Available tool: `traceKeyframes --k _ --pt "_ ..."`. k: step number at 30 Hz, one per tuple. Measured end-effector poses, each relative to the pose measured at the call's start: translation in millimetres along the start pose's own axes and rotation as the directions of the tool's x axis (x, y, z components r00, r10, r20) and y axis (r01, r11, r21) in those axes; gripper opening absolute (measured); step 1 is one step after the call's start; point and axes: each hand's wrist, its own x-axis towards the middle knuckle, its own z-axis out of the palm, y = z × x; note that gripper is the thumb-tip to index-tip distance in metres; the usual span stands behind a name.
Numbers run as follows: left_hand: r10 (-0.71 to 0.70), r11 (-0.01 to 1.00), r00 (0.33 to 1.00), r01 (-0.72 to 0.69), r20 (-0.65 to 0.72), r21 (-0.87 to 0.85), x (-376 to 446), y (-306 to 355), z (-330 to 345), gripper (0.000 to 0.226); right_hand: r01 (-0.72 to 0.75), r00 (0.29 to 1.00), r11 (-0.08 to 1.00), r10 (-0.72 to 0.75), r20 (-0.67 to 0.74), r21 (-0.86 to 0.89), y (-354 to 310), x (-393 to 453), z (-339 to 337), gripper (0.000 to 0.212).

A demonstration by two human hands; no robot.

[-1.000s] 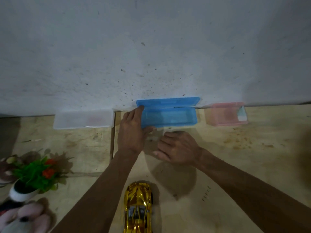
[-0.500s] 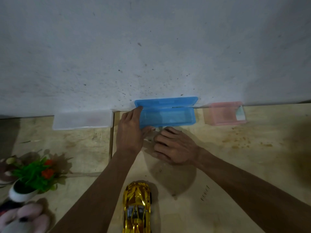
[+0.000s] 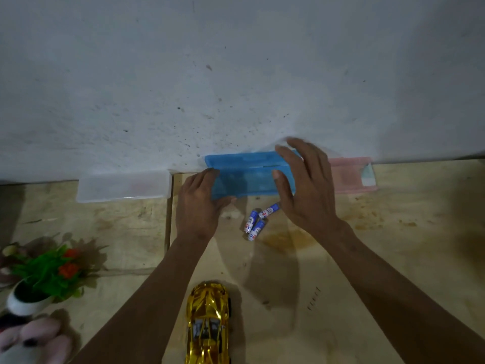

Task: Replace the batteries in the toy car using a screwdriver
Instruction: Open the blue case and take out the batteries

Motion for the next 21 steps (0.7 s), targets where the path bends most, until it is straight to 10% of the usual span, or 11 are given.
traceKeyframes --k 7,13,21 --pt "-0.170 0.961 0.982 0.145 -0.087 -0.237 -6.3 11.5 1.8 0.082 0.009 0.992 1.000 -0.007 0.129 -0.008 13.4 -11.7 3.2 0.032" --pt "0.085 0.991 0.990 -0.073 -0.115 0.109 -7.9 -0.2 5.2 0.061 0.054 0.974 0.998 -0.056 0.219 0.015 27.2 -36.9 15.9 0.027" --pt "0.109 0.992 0.992 -0.104 -0.061 0.069 -5.6 -4.7 3.7 0.052 0.047 0.980 0.999 -0.048 0.192 0.010 29.2 -42.2 22.2 0.024"
